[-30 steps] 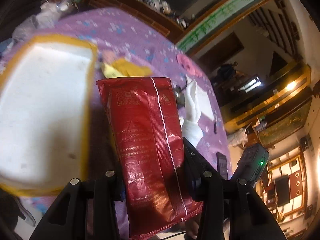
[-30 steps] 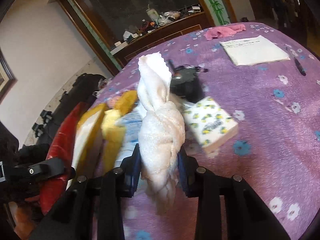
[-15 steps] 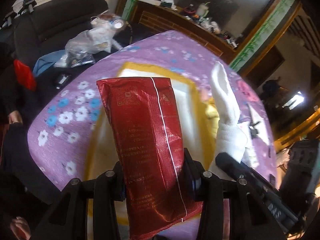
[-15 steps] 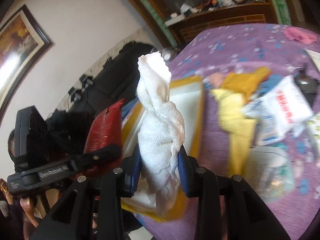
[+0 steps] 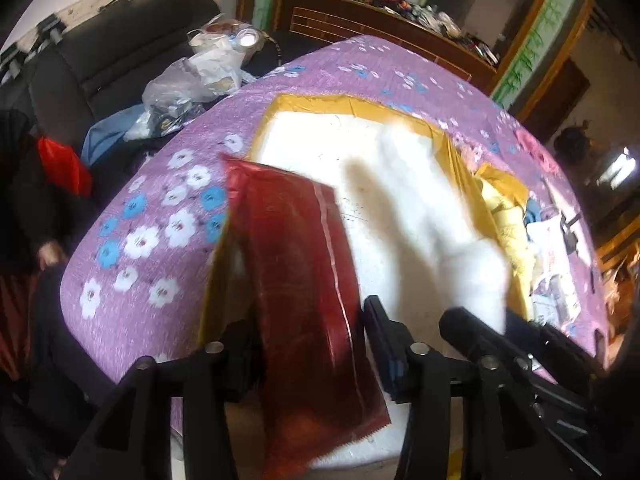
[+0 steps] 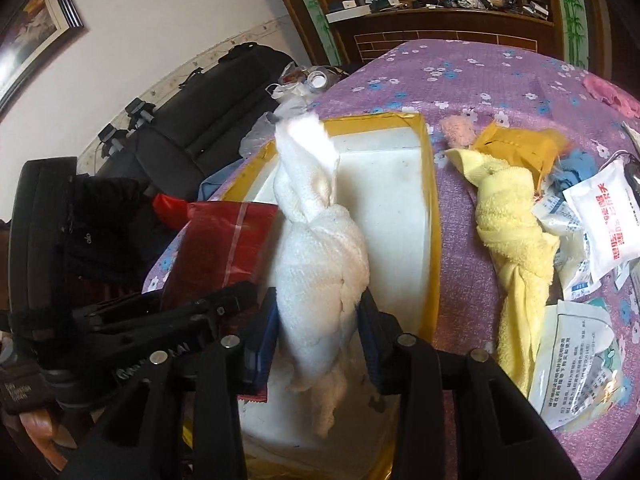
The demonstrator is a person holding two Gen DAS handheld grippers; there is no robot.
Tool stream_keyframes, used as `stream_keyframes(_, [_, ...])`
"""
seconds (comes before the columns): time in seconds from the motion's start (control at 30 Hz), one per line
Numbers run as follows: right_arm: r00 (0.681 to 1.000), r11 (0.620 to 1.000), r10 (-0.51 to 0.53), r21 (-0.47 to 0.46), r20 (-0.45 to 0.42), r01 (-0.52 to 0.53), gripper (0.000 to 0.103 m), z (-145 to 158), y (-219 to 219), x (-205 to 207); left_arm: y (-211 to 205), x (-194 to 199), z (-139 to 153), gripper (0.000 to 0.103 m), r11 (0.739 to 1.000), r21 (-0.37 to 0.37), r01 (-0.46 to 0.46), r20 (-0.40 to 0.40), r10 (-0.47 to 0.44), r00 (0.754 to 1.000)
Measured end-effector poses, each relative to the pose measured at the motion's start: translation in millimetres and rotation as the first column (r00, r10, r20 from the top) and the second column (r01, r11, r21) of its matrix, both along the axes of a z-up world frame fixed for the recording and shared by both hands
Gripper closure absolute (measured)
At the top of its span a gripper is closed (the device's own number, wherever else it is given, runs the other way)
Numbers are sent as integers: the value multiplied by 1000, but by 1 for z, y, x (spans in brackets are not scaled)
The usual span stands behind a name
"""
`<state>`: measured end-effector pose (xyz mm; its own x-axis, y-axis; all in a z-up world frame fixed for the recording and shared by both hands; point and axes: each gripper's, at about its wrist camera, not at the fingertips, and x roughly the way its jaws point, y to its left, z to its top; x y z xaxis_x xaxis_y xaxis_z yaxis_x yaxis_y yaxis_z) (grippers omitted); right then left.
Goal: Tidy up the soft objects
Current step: 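Place the red pouch and white towel into the foam box, open both tools, then grasp the white printed packet with the left tool while the right tool grasps the lemon tissue pack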
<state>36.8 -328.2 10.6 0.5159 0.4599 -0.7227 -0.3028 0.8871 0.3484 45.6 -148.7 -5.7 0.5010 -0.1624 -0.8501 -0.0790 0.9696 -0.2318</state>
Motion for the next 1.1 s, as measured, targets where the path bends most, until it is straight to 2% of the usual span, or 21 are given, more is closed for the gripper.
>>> stream_keyframes(0.17, [998, 999, 12, 35, 58, -14, 34, 11, -10, -14, 5, -17, 9, 38, 997, -64, -47, 38, 49, 998])
stream_keyframes(0.2, [997, 1000, 8, 30, 76, -10, 33, 14, -14, -19, 3, -18, 9, 38, 997, -59, -51, 32, 53, 998])
stream_keyframes(0.3, [995, 999, 14, 48, 102, -19, 31, 21, -26, -31, -8, -27, 13, 38, 999, -9, -54, 36, 54, 998])
stream_keyframes(0.4, [991, 996, -11, 86, 136, -1, 27, 27, -52, -44, -16, -43, 23, 38, 998, -34, -60, 93, 63, 994])
stream_keyframes(0.5, [989, 992, -63, 113, 135, 47, 27, 26, -80, -51, -33, -54, 28, 38, 999, -18, -49, 102, 50, 993])
stream_keyframes(0.67, [984, 976, -159, 163, 85, 143, 27, 17, -137, -54, -80, -67, 42, 38, 995, -69, 68, 140, -58, 988])
stream_keyframes(0.8, [970, 961, -234, 166, 59, 222, 27, 10, -179, -59, -126, -69, 47, 38, 982, -51, 180, 144, -171, 975])
stream_keyframes(0.93, [952, 940, -305, 162, 8, 300, 27, -1, -209, -56, -155, -61, 39, 38, 972, -61, 229, 89, -223, 971])
stream_keyframes(1.03, [941, 927, -336, 165, -30, 337, 27, -11, -227, -54, -180, -60, 40, 38, 965, -1, 262, 100, -261, 960])
stream_keyframes(1.1, [930, 917, -366, 158, -38, 367, 27, -12, -240, -52, -192, -55, 39, 38, 957, -17, 289, 78, -287, 955])
